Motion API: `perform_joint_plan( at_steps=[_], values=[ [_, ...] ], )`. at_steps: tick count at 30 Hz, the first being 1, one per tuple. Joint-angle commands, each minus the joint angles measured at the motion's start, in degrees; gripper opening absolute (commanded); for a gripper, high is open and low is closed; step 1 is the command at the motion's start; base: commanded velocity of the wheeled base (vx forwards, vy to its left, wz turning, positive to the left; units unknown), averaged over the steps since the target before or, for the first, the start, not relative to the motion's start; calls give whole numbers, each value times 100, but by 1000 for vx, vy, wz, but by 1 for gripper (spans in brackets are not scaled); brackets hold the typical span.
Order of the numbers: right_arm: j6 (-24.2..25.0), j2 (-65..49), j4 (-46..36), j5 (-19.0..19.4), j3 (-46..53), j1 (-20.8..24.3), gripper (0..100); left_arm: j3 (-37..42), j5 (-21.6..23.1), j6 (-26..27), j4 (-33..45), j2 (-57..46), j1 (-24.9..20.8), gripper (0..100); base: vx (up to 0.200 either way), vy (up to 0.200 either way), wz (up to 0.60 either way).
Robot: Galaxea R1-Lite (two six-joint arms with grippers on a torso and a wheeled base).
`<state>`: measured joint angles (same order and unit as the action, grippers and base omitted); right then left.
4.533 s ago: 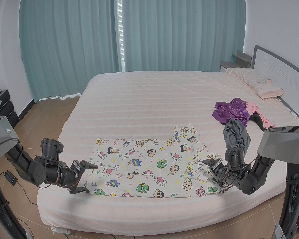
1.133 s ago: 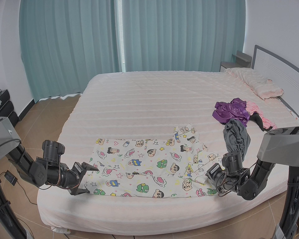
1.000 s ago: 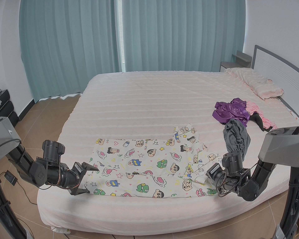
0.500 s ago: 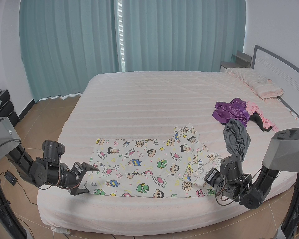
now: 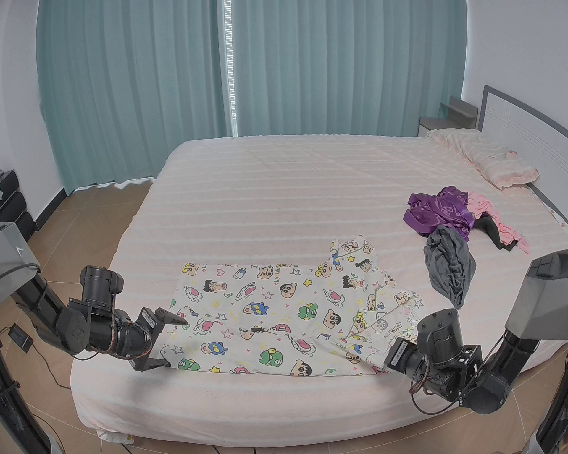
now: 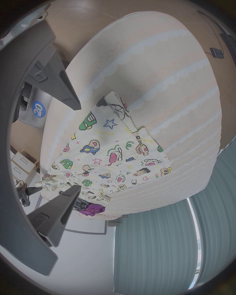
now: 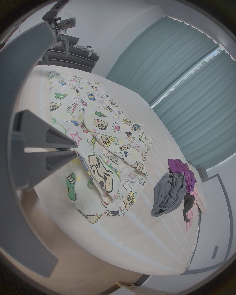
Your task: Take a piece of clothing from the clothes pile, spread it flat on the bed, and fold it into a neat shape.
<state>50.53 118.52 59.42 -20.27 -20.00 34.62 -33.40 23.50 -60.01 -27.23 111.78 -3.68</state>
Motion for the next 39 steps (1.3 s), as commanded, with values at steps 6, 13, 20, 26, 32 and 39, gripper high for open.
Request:
perform_joint_plan(
  at_steps=[6, 13, 20, 26, 32, 39],
  values=[
    [-342, -92, 0, 76, 541, 256, 100, 0, -4, -2, -1, 11, -1, 100, 0, 0, 0],
    [-571, -408, -9, 208, 629, -105, 100, 9, -4, -2, -1, 11, -1, 100, 0, 0, 0],
    [-606, -716, 9, 1544, 445, -1493, 100, 0, -4, -2, -1, 11, -1, 100, 0, 0, 0],
    [-606, -549, 35, 2941, 410, -2460, 100, 0, 5, -2, -1, 11, -1, 100, 0, 0, 0],
    [-579, -39, 395, 3003, 251, -2636, 100, 9, -4, -2, -1, 11, -1, 100, 0, 0, 0],
    [-579, 673, 1476, 2950, 383, -2460, 100, 9, -4, 7, -1, 11, -1, 100, 0, 0, 0]
  ],
)
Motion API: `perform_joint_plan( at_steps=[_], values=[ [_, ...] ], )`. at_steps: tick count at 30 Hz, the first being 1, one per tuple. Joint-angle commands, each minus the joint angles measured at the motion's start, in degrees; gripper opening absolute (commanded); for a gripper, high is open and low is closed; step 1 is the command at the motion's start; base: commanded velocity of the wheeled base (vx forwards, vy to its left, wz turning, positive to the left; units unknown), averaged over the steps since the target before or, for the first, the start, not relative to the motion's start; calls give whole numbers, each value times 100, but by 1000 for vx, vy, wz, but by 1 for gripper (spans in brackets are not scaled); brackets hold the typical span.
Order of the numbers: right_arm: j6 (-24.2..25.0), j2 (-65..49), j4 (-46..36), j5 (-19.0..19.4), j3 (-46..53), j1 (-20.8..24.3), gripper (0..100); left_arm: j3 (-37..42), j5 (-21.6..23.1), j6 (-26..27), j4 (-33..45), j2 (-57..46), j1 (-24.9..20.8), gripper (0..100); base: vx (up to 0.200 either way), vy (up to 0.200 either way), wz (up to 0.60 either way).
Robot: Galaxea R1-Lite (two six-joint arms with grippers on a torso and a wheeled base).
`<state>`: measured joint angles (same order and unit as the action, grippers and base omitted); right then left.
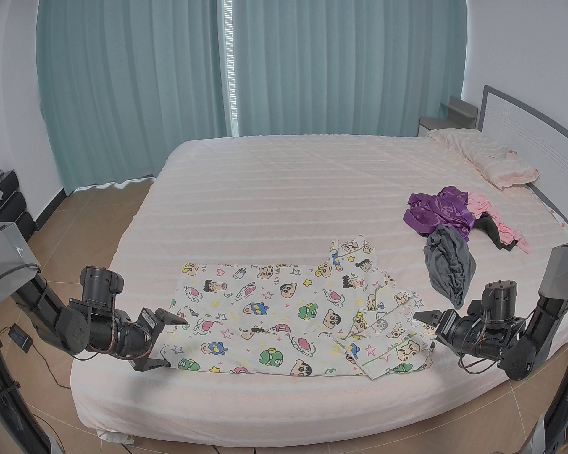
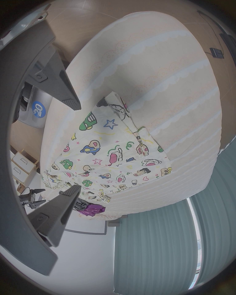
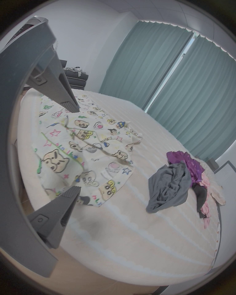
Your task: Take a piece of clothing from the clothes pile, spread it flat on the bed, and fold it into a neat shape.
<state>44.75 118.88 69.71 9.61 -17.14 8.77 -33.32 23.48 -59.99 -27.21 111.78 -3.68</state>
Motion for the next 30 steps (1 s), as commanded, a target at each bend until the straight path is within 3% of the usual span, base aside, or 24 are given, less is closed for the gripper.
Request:
perform_joint_plan(
  at_steps=[1, 17, 18, 30],
  values=[
    [-2, 733, 562, -82, 106, 161, 100, 1, -1, 5, -4, 11, -1, 100, 0, 0, 0],
    [16, 935, 799, -240, 70, 248, 100, 1, -1, 5, -4, 11, -10, 100, 0, 0, 0],
    [16, 935, 799, -240, 62, 240, 0, 1, -1, 14, -4, 11, -10, 100, 0, 0, 0],
    [-37, 882, 940, -635, 158, 301, 0, 1, -1, 14, -4, 11, -10, 100, 0, 0, 0]
  ],
)
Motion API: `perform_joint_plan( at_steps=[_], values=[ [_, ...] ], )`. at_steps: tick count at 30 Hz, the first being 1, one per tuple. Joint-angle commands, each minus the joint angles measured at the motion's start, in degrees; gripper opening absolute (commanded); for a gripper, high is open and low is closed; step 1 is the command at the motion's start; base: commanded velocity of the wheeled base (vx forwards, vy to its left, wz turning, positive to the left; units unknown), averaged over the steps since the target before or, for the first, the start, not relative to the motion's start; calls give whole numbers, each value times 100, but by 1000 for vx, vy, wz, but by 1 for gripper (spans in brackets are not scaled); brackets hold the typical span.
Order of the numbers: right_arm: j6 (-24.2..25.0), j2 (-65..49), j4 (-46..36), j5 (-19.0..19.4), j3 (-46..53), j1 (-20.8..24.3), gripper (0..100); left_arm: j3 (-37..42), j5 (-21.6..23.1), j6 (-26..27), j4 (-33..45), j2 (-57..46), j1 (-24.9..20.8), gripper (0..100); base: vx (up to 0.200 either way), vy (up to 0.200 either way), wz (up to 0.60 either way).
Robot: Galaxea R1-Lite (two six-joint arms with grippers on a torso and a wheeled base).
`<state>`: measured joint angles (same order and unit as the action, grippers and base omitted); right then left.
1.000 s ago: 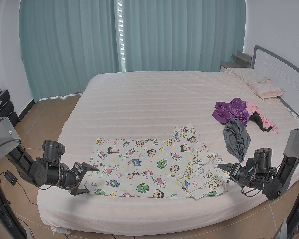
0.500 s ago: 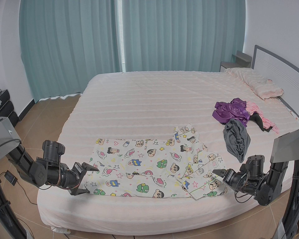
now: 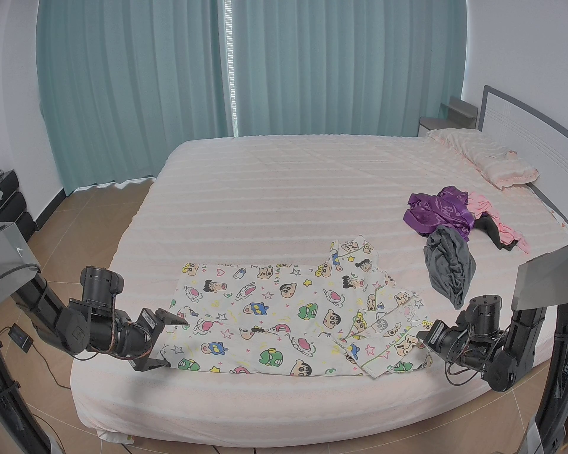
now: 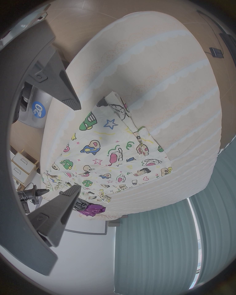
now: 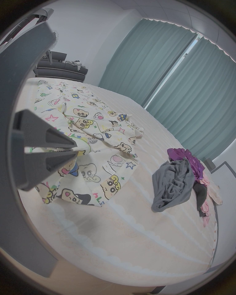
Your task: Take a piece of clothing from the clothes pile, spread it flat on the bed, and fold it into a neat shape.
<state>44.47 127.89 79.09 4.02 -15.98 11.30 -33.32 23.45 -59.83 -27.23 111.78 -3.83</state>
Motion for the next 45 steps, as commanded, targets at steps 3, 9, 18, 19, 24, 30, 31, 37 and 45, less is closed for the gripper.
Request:
perform_joint_plan(
  at_steps=[3, 9, 18, 19, 24, 30, 31, 37, 45],
  values=[
    [-44, -159, 10, -218, 183, 197, 0, 1, 1, -2, -1, 11, -4, 100, 0, 0, 0],
    [-378, -625, -52, -270, 667, 408, 0, 1, 1, -2, -1, 11, 5, 100, 0, 0, 0],
    [-1072, -739, -351, -560, 913, 470, 0, 1, 1, -2, -1, 11, -4, 100, 0, 0, 0],
    [-1125, -722, -465, -604, 904, 470, 0, 1, 1, -2, -1, 20, -4, 100, 0, 0, 0],
    [-1195, -608, -685, -666, 895, 566, 0, 1, 1, -2, -1, 11, -4, 100, 0, 0, 0],
    [-1186, -353, -649, -684, 851, 593, 100, 1, 1, -2, -1, 11, -4, 100, 0, 0, 0],
    [-1186, -344, -614, -675, 869, 593, 100, 1, 1, -2, -1, 11, -4, 100, 0, 0, 0],
    [-1204, -1100, -562, -684, 895, 663, 100, 1, 1, -2, -1, 11, 5, 100, 0, 0, 0],
    [-1125, -1891, -746, -675, 473, 1559, 100, 1, 1, -2, -1, 20, -4, 100, 0, 0, 0]
  ],
)
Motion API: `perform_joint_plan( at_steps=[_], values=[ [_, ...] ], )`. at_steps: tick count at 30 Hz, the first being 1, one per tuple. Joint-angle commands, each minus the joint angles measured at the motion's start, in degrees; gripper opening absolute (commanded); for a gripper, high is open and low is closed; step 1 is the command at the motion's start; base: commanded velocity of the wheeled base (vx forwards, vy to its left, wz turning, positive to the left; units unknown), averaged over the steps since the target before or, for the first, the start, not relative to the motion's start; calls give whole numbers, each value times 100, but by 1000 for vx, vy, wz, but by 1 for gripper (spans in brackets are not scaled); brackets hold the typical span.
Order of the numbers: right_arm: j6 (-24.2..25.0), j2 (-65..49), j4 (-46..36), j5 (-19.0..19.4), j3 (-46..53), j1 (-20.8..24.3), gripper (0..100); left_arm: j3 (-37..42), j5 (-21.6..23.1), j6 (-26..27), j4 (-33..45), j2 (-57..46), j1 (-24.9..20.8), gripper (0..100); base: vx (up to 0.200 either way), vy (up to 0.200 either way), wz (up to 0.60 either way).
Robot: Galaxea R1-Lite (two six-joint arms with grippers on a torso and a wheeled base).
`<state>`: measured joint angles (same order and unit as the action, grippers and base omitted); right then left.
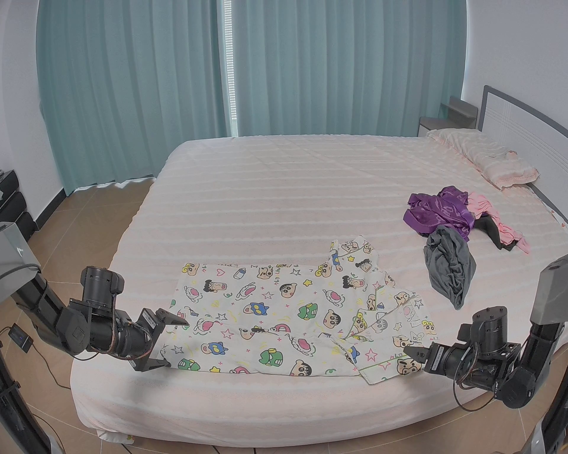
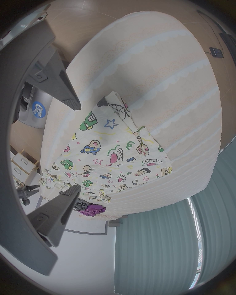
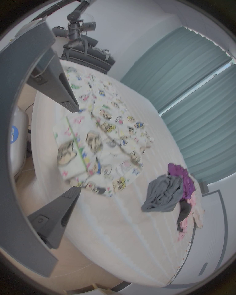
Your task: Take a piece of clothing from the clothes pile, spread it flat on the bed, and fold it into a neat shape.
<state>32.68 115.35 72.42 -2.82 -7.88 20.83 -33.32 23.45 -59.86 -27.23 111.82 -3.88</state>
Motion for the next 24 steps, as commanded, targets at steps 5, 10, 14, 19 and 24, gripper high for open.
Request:
perform_joint_plan(
  at_steps=[5, 10, 14, 19, 24],
  values=[
    [80, 76, -352, 9, -1181, 1204, 100, 1, -8, 0, -1, 32, 1, 100, 0, 0, 0],
    [326, 1034, -791, 18, -2289, 1661, 100, 1, -157, -9, -1, 59, -61, 100, 0, 0, 0],
    [362, 1517, -1240, 71, -2886, 1828, 100, -8, -148, -17, -19, 50, -61, 100, 0, 0, 0],
    [370, 1842, -1556, 71, -3343, 1837, 100, -8, -148, -9, -19, 50, -61, 100, 0, 0, 0],
    [370, 2000, -1626, 71, -3370, 1872, 100, -8, -157, -9, -19, 50, -61, 100, 0, 0, 0]
  ],
)
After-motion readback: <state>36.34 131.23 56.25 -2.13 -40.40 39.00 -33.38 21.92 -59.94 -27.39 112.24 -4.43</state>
